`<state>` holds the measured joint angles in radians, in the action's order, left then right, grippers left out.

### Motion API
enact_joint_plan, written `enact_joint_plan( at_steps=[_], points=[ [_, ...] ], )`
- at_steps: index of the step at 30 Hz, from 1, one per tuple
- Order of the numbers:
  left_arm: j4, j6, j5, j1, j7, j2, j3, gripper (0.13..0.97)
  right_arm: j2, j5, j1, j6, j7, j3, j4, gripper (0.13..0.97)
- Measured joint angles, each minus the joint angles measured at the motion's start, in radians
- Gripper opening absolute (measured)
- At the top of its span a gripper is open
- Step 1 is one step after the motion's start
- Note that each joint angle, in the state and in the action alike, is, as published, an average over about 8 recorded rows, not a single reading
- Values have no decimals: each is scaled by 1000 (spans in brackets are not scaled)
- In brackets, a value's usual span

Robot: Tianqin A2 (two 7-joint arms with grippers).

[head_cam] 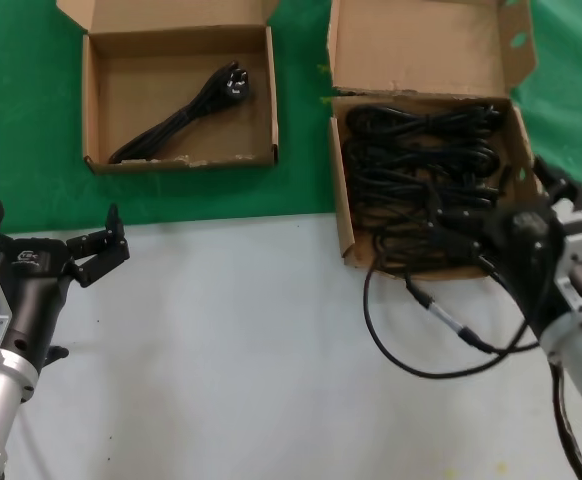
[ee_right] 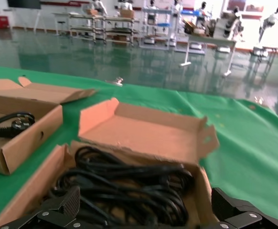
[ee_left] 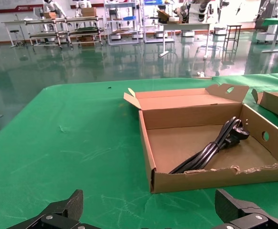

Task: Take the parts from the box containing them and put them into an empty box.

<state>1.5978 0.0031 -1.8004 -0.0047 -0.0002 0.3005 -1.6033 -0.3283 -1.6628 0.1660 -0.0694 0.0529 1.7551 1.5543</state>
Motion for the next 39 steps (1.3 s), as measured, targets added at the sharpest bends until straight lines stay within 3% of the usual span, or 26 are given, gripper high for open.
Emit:
enact_joint_plan(
  at_steps=[14,39],
  points=[
    [2,-3,0,4,0,0,3,966,23,-110,-133,56,-42,-124,37,966],
    [2,-3,0,4,0,0,3,966,23,-114,-137,57,-44,-128,38,966]
  ],
)
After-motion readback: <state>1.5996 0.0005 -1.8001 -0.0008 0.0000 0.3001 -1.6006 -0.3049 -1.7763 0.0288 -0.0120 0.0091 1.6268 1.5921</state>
